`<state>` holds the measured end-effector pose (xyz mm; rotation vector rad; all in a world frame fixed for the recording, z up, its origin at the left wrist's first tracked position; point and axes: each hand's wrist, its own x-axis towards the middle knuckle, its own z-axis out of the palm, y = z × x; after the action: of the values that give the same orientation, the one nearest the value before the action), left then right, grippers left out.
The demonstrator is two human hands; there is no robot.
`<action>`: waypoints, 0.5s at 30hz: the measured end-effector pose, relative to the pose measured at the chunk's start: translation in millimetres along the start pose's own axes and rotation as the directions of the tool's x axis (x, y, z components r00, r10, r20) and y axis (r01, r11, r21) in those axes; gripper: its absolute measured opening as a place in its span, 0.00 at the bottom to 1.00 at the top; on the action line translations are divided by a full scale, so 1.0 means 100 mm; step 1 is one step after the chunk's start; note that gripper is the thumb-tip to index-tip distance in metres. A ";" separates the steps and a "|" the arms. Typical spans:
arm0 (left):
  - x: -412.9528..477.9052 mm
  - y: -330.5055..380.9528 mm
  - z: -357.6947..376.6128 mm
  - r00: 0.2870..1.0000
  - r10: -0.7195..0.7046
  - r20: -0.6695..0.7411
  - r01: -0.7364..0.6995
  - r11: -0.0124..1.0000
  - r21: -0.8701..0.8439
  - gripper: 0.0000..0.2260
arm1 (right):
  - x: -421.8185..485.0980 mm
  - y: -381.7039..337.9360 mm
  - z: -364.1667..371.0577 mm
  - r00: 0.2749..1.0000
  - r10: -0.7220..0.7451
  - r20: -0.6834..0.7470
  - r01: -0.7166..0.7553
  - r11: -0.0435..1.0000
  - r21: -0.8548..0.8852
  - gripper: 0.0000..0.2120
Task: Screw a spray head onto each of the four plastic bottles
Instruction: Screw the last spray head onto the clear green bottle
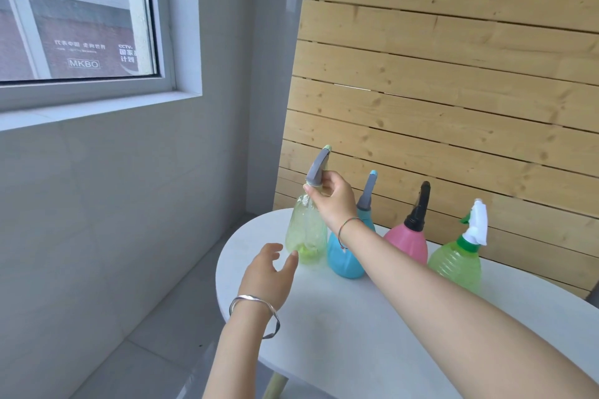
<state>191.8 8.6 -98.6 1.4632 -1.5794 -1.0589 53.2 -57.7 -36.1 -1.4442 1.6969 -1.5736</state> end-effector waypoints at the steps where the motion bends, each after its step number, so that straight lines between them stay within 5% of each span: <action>1: 0.00 0.00 0.00 1.000 0.000 0.003 0.000 1.000 0.000 0.19 | 0.00 0.00 0.00 1.000 0.004 0.000 -0.004 1.000 -0.014 0.12; 15: 0.02 -0.01 0.04 1.000 0.011 0.012 -0.012 0.999 0.031 0.19 | 0.00 0.08 0.01 0.998 0.068 -0.012 -0.068 0.997 -0.039 0.15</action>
<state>188.8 6.9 -101.4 1.4696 -1.6171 -1.0420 50.7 -59.8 -43.5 -1.3842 1.7727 -1.5225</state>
